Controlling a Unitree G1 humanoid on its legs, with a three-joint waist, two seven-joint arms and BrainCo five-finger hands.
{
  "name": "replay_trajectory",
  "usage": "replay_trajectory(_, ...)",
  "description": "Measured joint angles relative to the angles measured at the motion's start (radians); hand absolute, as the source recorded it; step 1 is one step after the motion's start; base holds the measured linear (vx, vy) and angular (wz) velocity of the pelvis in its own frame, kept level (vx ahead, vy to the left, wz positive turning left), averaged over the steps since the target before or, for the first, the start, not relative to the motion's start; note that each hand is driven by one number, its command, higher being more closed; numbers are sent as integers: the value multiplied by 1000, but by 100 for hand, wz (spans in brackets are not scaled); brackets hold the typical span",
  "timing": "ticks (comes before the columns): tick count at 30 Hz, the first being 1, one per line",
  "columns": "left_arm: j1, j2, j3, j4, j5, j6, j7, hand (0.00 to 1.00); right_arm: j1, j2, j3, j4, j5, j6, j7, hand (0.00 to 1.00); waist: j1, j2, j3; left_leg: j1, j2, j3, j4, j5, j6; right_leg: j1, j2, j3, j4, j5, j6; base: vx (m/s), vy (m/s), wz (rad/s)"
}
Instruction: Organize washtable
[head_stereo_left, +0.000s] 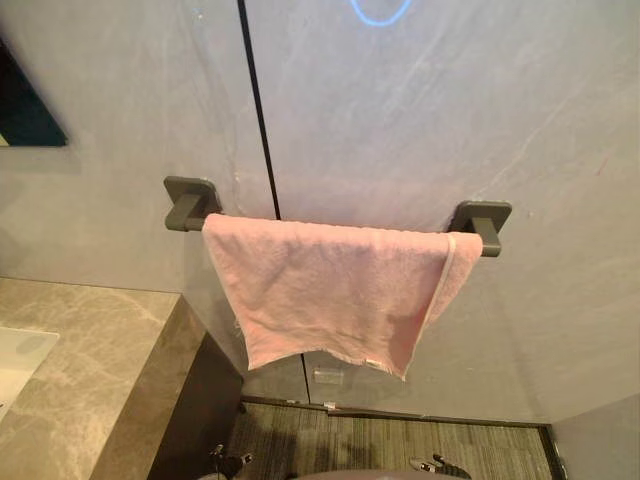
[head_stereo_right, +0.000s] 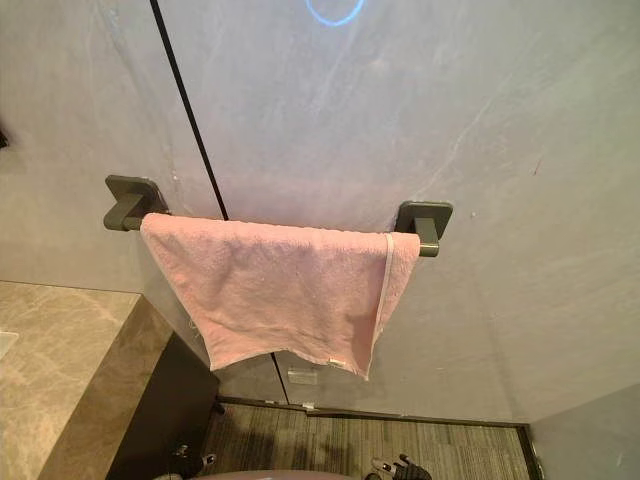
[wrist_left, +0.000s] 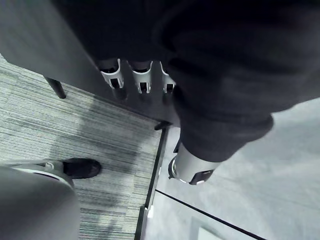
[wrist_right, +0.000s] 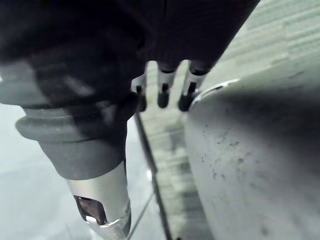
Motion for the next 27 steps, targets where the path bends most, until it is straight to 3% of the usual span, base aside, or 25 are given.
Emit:
replay_trajectory(8,-24,-1,-51,34,-48,-6,9,0,-2,25,-81,5,-41,-1,-45,0,-2,-2,0,2,0,-5,0,0,0,7,-1,-7,0,-3,5,-12,-6,1)
replay_trajectory(14,-44,-16,-124,45,-80,-9,8,0,-33,40,-53,3,-98,-3,-62,0,-3,6,11,17,0,-8,-1,0,2,22,-1,-11,1,-8,4,-12,-13,1)
replay_trajectory(27,-44,-24,-89,45,-80,-10,6,0,-51,49,-28,-1,-138,-5,-62,0,-4,13,18,18,0,-13,0,0,1,32,-1,-16,1,-10,4,-7,-8,1)
